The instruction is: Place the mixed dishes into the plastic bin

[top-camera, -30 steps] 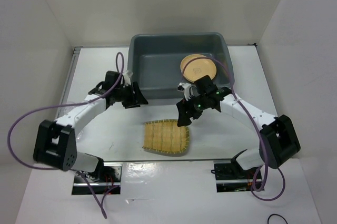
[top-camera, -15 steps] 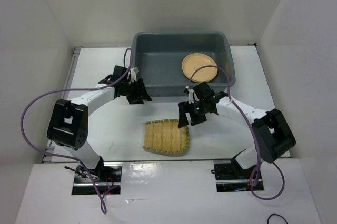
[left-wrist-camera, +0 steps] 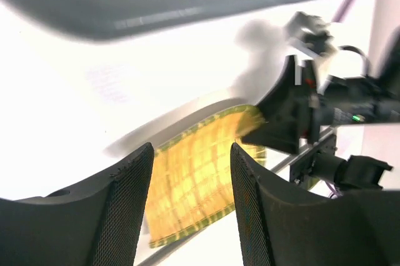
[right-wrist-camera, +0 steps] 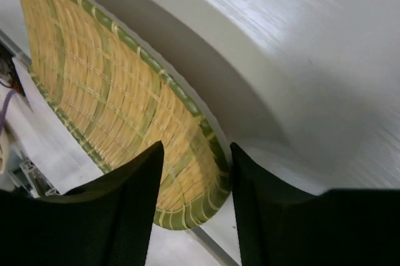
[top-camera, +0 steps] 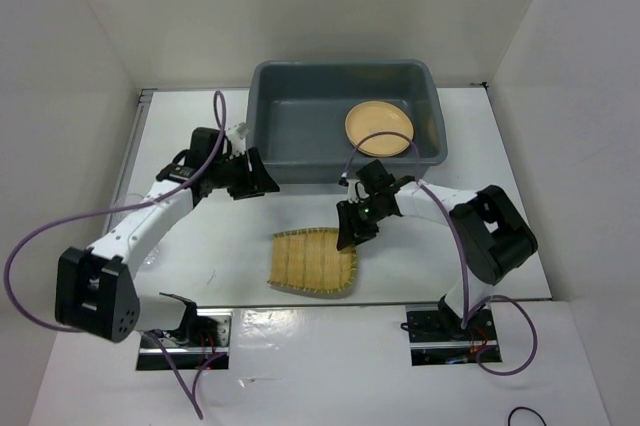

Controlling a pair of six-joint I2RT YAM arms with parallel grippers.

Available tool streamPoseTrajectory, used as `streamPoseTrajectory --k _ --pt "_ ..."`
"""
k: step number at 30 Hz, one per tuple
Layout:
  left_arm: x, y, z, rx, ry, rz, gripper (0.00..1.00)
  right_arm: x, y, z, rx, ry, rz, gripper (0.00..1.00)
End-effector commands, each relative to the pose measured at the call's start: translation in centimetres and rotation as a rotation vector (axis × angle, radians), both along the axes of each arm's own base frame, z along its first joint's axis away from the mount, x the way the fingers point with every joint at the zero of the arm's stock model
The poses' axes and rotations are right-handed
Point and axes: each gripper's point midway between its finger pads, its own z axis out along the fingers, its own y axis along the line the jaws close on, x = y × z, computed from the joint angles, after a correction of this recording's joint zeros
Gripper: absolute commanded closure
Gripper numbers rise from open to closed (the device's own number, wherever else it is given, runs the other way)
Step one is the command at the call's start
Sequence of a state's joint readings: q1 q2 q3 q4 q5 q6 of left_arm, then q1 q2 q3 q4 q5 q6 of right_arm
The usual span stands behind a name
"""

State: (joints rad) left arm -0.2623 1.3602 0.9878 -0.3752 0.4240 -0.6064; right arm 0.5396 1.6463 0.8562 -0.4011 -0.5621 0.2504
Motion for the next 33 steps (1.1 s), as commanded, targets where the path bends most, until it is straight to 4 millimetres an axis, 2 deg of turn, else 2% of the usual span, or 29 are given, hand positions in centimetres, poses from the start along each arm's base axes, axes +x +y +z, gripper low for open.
streamPoseTrajectory --k 1,2,5,6,9,12,13,18,21,22,24,25,26,27,28,30,31,32,33 --pt "-1.8 1.4 0.4 -0.006 0.005 0.032 0.41 -0.9 1.5 -0.2 0.036 0.011 0.055 0.58" --pt "-2.2 1.7 0.4 0.001 0.007 0.038 0.41 -0.9 1.5 -0.2 0.036 0.005 0.062 0.71" --pt "-3.0 2.5 0.7 0.000 0.002 0.060 0.41 -0.8 1.5 0.2 0.045 -0.017 0.073 0.90" --pt "-2.8 2.9 1.0 -0.003 -0.008 0.074 0.41 -1.1 1.3 0.4 0.039 -0.008 0.073 1.00" --pt "-3.1 3.8 1.7 -0.001 -0.025 0.095 0.39 -1.4 1.3 2.4 0.072 -0.052 0.117 1.00" --pt "-3.2 4.7 2.1 -0.001 -0.030 0.124 0.39 -1.2 2.1 6.0 0.156 -0.123 0.169 1.00" --pt "-3.2 5.0 2.7 0.003 -0.046 0.127 0.39 -1.5 2.8 8.0 0.214 -0.131 0.218 1.00" --pt "-3.2 6.3 3.7 0.013 -0.075 0.155 0.39 -0.9 3.2 14.3 0.319 -0.386 0.396 1.00" --pt "-3.1 6.8 4.4 0.005 -0.086 0.171 0.39 -0.4 3.2 18.4 0.362 -0.490 0.427 1.00" --pt "-3.1 7.1 4.7 0.004 -0.099 0.181 0.39 0.1 3.2 20.8 0.382 -0.552 0.421 1.00" --pt "-3.5 6.9 5.4 -0.013 -0.117 0.180 0.39 0.7 2.7 22.9 0.392 -0.612 0.430 1.00" --pt "-3.3 7.2 5.5 -0.013 -0.117 0.190 0.39 1.1 2.9 25.0 0.406 -0.669 0.441 1.00" --pt "-3.6 7.1 5.5 -0.021 -0.115 0.198 0.39 1.0 2.8 25.8 0.405 -0.684 0.451 1.00" --pt "-3.7 7.2 5.8 -0.036 -0.116 0.207 0.39 1.4 2.8 26.9 0.404 -0.729 0.456 1.00" --pt "-4.0 7.2 5.6 -0.036 -0.116 0.207 0.39 2.1 2.7 28.8 0.406 -0.787 0.442 1.00" --pt "-4.3 7.0 5.6 -0.049 -0.112 0.204 0.39 3.8 2.3 30.5 0.400 -0.845 0.408 1.00" --pt "-4.5 7.0 5.9 -0.051 -0.127 0.204 0.39 5.9 0.9 32.2 0.403 -0.876 0.339 1.00" --pt "-4.5 7.3 5.6 -0.049 -0.118 0.213 0.39 7.9 0.3 31.9 0.406 -0.856 0.304 1.00" --pt "-4.7 7.3 6.2 -0.057 -0.137 0.218 0.39 9.5 -0.5 32.1 0.408 -0.847 0.269 1.00"
